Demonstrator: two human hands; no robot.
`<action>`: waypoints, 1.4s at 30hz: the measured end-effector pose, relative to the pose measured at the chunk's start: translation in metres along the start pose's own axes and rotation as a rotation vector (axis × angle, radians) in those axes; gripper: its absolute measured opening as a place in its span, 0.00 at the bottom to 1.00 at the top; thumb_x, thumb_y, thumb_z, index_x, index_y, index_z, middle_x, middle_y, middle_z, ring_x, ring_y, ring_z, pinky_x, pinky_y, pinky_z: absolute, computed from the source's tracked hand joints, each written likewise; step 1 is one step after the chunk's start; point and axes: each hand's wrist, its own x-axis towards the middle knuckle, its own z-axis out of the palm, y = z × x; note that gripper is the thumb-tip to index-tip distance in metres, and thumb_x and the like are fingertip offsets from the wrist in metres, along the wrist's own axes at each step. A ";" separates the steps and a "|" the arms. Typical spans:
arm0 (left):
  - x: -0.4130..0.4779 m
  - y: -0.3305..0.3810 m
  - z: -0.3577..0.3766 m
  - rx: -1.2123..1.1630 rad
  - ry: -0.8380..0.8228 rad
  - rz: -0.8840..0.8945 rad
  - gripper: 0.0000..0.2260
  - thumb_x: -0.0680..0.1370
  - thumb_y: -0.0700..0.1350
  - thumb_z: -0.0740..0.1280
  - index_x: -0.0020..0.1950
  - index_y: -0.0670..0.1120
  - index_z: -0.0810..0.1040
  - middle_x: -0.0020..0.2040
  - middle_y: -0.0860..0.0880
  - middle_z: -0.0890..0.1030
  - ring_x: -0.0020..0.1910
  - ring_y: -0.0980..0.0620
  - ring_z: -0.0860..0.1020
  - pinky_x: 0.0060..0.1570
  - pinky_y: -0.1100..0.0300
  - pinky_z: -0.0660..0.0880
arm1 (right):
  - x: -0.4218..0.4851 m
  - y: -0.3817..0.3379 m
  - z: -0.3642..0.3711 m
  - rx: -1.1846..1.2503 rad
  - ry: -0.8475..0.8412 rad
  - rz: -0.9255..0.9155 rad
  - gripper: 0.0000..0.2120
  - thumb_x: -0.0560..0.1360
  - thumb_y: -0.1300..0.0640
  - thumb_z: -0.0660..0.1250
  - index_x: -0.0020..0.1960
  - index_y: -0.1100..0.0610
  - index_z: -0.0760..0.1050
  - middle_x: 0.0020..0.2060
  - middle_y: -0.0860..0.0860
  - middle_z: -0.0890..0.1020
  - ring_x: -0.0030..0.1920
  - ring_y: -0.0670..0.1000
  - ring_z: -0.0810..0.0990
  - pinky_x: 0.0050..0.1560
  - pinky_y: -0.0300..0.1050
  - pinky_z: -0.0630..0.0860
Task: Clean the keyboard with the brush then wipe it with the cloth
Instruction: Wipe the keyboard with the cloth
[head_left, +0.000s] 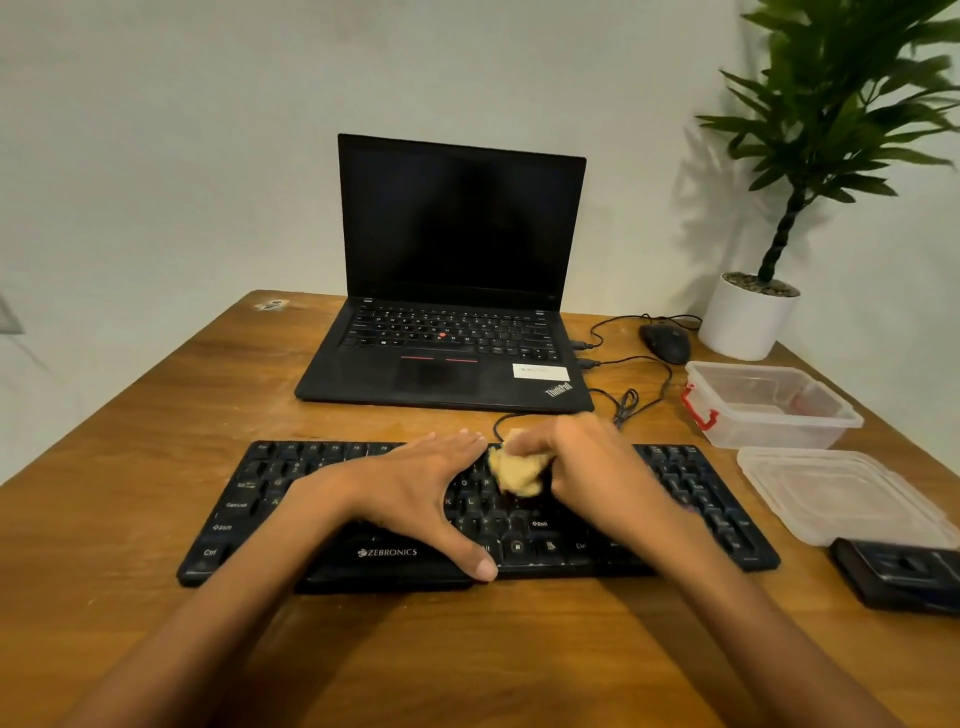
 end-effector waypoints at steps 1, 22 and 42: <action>0.000 0.000 0.000 0.000 0.004 0.003 0.53 0.64 0.66 0.70 0.75 0.52 0.39 0.76 0.55 0.39 0.74 0.56 0.38 0.70 0.59 0.38 | -0.006 -0.005 0.004 0.032 -0.010 -0.033 0.23 0.70 0.69 0.64 0.58 0.47 0.77 0.55 0.48 0.81 0.57 0.51 0.77 0.56 0.51 0.75; 0.004 0.010 -0.011 -0.004 -0.076 -0.063 0.54 0.65 0.62 0.73 0.75 0.48 0.38 0.76 0.53 0.40 0.75 0.54 0.42 0.71 0.60 0.43 | -0.013 0.040 -0.029 -0.205 -0.064 0.118 0.21 0.73 0.66 0.62 0.61 0.48 0.74 0.55 0.51 0.80 0.53 0.52 0.78 0.53 0.46 0.76; 0.003 0.011 -0.011 0.007 -0.079 -0.080 0.55 0.61 0.66 0.73 0.76 0.52 0.41 0.77 0.54 0.44 0.75 0.54 0.46 0.73 0.56 0.46 | -0.036 0.079 -0.047 -0.178 0.009 0.243 0.20 0.73 0.67 0.64 0.60 0.48 0.76 0.57 0.50 0.79 0.55 0.50 0.77 0.53 0.46 0.74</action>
